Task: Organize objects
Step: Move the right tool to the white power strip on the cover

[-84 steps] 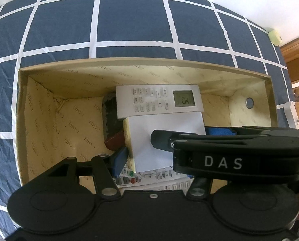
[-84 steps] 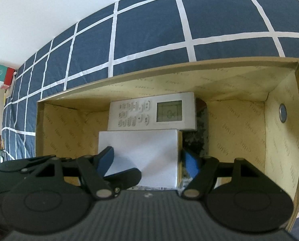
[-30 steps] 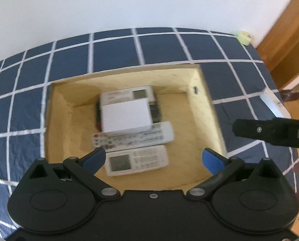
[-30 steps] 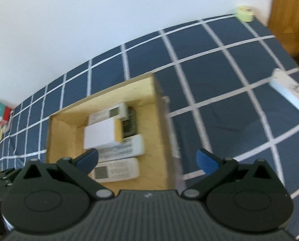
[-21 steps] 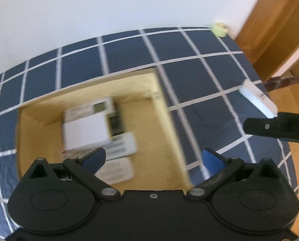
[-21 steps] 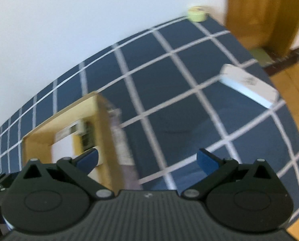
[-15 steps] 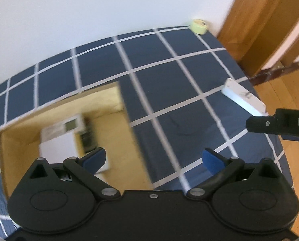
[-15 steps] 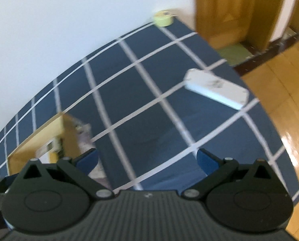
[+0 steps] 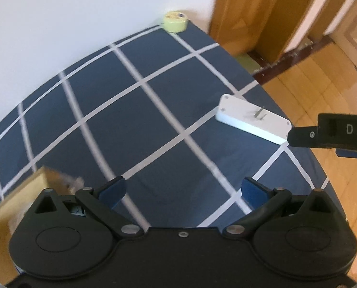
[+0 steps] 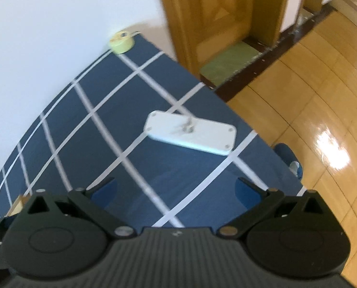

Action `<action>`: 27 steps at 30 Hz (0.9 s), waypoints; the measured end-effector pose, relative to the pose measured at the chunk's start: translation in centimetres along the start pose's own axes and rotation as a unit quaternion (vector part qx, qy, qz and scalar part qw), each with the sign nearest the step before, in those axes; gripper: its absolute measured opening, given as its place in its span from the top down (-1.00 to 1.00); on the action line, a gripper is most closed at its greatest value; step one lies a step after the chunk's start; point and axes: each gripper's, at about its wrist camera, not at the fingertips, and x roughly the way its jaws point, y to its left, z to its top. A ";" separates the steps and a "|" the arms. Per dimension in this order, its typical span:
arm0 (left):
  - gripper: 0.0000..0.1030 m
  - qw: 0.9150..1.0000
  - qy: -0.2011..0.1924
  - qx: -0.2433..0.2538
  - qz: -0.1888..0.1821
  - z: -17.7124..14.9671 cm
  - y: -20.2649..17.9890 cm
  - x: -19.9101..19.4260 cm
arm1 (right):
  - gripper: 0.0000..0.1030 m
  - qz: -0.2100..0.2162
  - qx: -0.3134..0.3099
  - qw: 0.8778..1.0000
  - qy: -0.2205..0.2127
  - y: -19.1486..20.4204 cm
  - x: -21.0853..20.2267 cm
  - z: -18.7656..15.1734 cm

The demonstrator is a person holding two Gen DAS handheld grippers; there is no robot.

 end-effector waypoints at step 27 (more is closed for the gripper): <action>-1.00 0.987 0.090 0.126 -0.045 9.2 -6.8 15.6 | -1.00 -0.024 0.092 0.994 0.054 -5.8 13.0 7.3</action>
